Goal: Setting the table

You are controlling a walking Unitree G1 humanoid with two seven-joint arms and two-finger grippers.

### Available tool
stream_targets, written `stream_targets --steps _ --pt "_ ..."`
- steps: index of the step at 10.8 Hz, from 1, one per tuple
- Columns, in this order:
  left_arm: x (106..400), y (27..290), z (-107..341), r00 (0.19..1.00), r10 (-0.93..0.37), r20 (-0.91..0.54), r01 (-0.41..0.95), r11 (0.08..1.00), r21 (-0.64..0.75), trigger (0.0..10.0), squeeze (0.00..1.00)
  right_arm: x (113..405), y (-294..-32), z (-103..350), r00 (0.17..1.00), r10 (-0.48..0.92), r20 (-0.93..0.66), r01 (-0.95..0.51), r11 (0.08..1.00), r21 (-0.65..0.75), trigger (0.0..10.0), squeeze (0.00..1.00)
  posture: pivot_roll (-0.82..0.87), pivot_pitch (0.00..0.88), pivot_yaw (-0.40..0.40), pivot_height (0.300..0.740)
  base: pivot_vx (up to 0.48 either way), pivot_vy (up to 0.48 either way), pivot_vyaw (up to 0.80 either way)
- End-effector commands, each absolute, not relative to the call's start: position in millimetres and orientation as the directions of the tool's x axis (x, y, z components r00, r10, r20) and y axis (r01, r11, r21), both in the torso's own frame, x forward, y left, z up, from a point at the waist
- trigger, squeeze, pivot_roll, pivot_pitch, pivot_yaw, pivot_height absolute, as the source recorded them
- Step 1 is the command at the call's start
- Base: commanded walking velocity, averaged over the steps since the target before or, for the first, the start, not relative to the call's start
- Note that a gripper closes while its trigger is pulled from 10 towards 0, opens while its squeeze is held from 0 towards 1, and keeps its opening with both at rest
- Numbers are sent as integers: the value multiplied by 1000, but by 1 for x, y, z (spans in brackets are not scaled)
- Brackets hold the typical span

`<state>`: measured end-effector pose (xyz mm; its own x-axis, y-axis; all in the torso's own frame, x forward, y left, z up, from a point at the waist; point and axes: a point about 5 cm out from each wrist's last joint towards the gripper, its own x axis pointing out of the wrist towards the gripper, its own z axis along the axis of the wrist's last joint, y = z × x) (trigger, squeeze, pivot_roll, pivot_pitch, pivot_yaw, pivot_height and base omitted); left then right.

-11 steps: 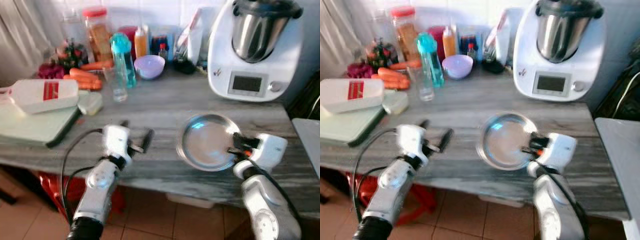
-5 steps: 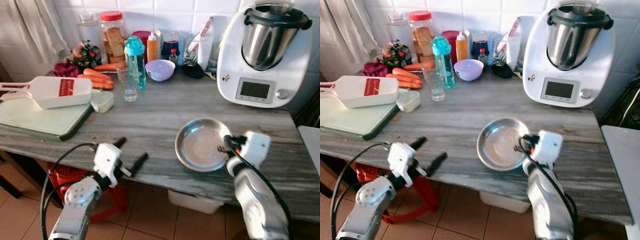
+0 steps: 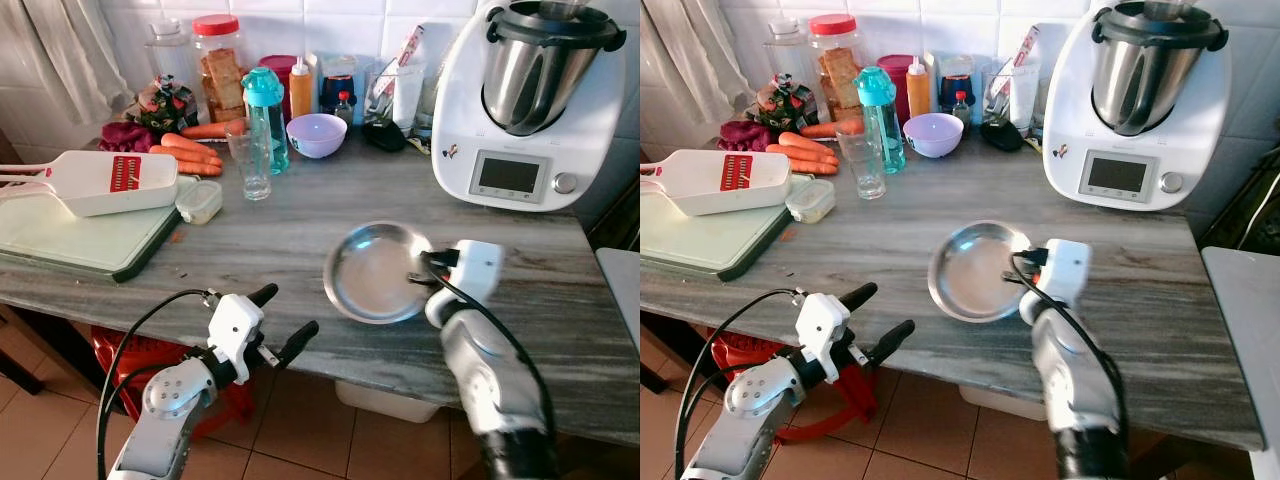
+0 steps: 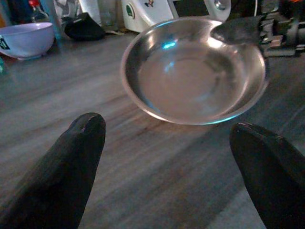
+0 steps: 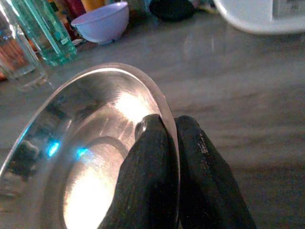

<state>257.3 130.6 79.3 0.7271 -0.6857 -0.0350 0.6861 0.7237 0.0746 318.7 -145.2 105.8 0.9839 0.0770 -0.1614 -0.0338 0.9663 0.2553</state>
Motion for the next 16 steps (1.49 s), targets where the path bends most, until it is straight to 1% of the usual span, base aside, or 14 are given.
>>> stream_targets --steps 1,2,5,7,8,9,11,13,16 --pt "259 129 84 714 -700 -29 699 710 86 10000 0 319 -143 96 972 80 -223 -14 960 281 10000 0 42 0 23 740 0 0 0" --pt "259 129 86 709 -704 -30 704 705 85 10000 0 320 -130 92 957 136 -257 -25 920 392 10000 0 42 0 23 740 0 0 0" --pt "259 131 85 709 -704 -44 705 704 90 10000 0 324 -117 88 946 167 -277 -16 879 476 10000 0 47 0 30 740 0 0 0" --pt "261 133 85 710 -702 -49 704 705 86 10000 0 331 -110 89 951 166 -261 -15 867 498 10000 0 56 0 33 740 0 0 0" --pt "260 132 85 702 -710 -55 712 697 84 10000 0 335 -105 89 952 172 -254 -28 872 488 10000 624 57 0 34 740 0 0 0" --pt "260 132 84 698 -714 -62 716 694 77 10000 0 335 -98 86 946 201 -255 -48 862 504 10000 1000 58 0 35 740 0 0 0" --pt "260 131 83 695 -717 -63 719 691 71 10000 0 334 -96 81 943 213 -255 -50 850 525 10000 1000 58 0 35 740 0 0 0" --pt "260 129 82 693 -718 -64 721 690 67 10000 0 334 -100 85 949 214 -230 -60 843 534 10000 1000 51 0 37 740 0 0 0" --pt "260 127 83 698 -714 -54 716 695 65 10000 0 332 -114 109 974 201 -104 -143 902 408 10000 1000 42 0 36 740 0 0 0"
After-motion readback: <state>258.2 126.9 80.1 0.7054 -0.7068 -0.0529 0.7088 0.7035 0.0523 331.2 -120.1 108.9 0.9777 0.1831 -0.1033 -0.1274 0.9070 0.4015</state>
